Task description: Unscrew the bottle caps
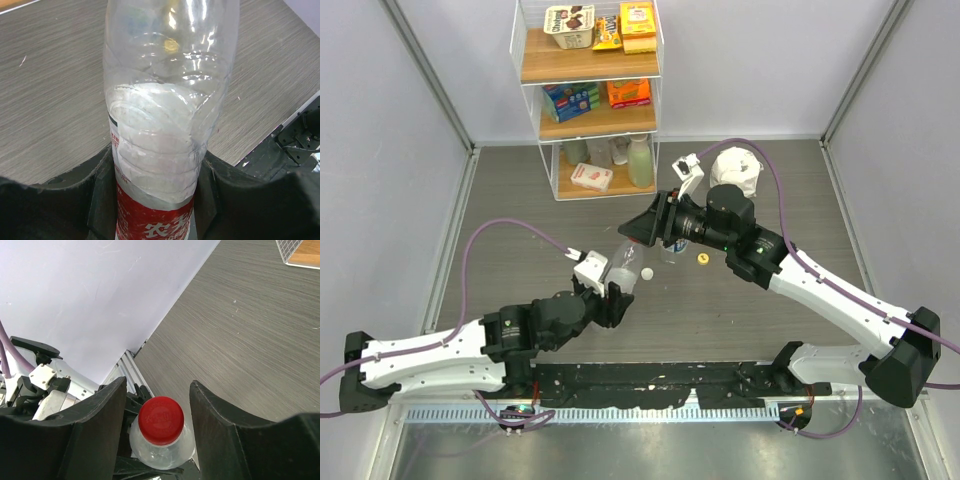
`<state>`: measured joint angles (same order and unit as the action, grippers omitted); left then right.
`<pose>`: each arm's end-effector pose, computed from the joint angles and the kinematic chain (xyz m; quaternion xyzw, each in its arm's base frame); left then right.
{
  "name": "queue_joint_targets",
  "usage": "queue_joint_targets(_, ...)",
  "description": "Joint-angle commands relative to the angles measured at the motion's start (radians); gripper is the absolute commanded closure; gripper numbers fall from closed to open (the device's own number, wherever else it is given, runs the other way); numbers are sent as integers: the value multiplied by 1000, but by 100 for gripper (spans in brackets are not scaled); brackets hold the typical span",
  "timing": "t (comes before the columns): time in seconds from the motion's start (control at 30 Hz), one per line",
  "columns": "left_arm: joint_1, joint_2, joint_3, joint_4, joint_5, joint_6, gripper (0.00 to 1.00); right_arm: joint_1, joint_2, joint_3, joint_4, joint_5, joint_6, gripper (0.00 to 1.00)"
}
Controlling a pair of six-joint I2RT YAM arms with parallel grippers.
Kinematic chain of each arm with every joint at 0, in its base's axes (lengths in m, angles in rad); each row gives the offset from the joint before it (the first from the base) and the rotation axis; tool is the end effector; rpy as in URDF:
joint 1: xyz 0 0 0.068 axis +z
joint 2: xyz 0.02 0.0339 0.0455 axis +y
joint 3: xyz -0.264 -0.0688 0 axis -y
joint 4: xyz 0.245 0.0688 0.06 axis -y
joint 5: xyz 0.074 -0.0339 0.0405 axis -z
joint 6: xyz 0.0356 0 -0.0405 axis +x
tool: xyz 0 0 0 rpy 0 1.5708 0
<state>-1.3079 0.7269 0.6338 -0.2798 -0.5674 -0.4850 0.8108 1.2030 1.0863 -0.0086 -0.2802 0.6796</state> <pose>0.0624 -0.1583 0.2880 0.1725 0.7899 -0.2784 0.5185 0.1877 0.2117 0.3774 -0.1409 0.7350 0.5211 0.4103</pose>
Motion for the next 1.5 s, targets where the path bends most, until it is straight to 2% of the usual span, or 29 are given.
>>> queue_joint_targets(0.0, -28, 25, 59, 79, -55, 14, 100, 5, -17, 4, 35, 7, 9, 41)
queue_joint_targets(0.13, -40, 57, 81, 79, -68, 23, 100, 5, -16, 0, 33, 15, 11, 43)
queue_joint_targets(0.43, -56, 54, 75, 90, -104, 14, 100, 5, -49, -31, 70, 23, 28, 86)
queue_joint_targets(0.57, -54, 37, 70, 105, -89, 11, 100, 5, -69, -66, 137, 6, 25, 98)
queue_joint_targets(0.8, -56, -15, 63, 102, -2, 2, 100, 1, -72, -117, 269, -141, -38, 98)
queue_joint_targets(1.0, -56, -75, 55, 94, 173, -9, 100, -13, -82, -163, 443, -353, -61, 98)
queue_joint_targets(1.1, -56, -89, 56, 96, 268, -6, 100, -25, -76, -184, 580, -495, -23, 98)
queue_joint_targets(1.23, -56, -96, 44, 131, 353, 2, 100, -42, -51, -209, 799, -612, 96, 98)
queue_joint_targets(1.37, -57, -112, 17, 168, 382, 3, 100, -53, -23, -227, 947, -654, 185, 98)
queue_joint_targets(1.47, -56, -124, 7, 171, 376, -1, 100, -68, -36, -229, 897, -608, 172, 98)
